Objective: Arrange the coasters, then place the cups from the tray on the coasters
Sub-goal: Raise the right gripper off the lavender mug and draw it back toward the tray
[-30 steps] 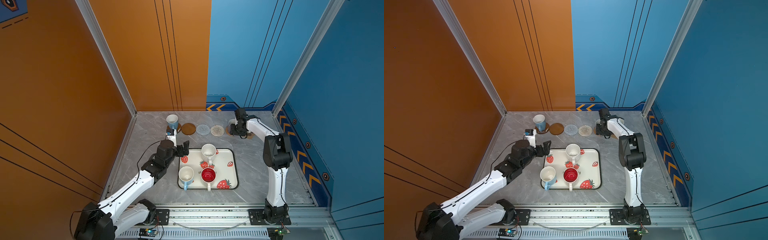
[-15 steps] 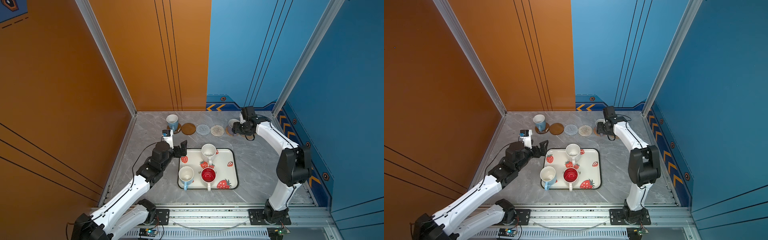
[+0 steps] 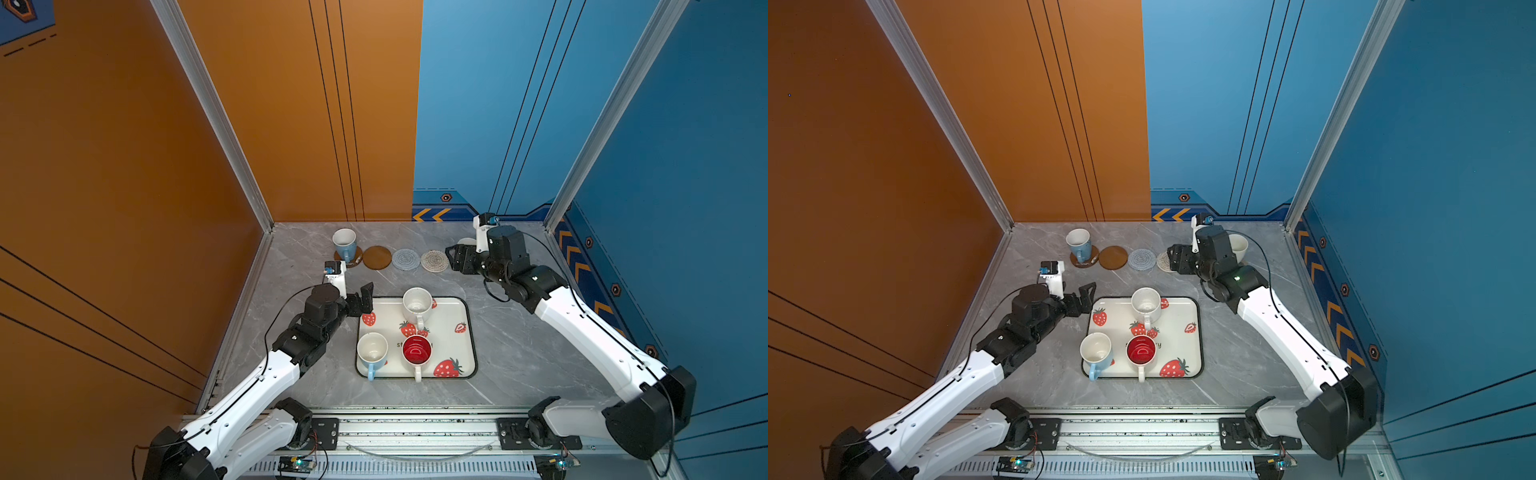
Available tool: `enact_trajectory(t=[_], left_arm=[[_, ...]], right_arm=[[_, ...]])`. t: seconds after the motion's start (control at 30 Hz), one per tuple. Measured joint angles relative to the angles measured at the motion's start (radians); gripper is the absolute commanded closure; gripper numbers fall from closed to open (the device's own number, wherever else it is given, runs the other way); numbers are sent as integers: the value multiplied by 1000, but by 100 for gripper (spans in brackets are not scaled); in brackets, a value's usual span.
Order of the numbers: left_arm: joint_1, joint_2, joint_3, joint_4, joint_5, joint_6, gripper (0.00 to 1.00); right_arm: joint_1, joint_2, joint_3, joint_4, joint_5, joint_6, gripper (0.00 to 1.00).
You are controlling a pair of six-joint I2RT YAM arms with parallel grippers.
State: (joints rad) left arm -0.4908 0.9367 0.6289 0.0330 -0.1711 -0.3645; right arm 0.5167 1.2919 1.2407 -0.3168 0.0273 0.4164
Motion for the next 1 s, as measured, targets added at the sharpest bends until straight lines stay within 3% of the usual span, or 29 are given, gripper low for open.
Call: enact_trajectory(t=[0.2,0.5,1.0], left_arm=[[0,25,1,-1,1,-17,2],[-15,58,28,-6,19,-45,2],[-88,131,143,-92,36,-52,1]], right_arm=[[87,-38,-53,130,91,29,21],[137,-97,-346,416,174,85,22],[122,-108,-388,504,214,92,22]])
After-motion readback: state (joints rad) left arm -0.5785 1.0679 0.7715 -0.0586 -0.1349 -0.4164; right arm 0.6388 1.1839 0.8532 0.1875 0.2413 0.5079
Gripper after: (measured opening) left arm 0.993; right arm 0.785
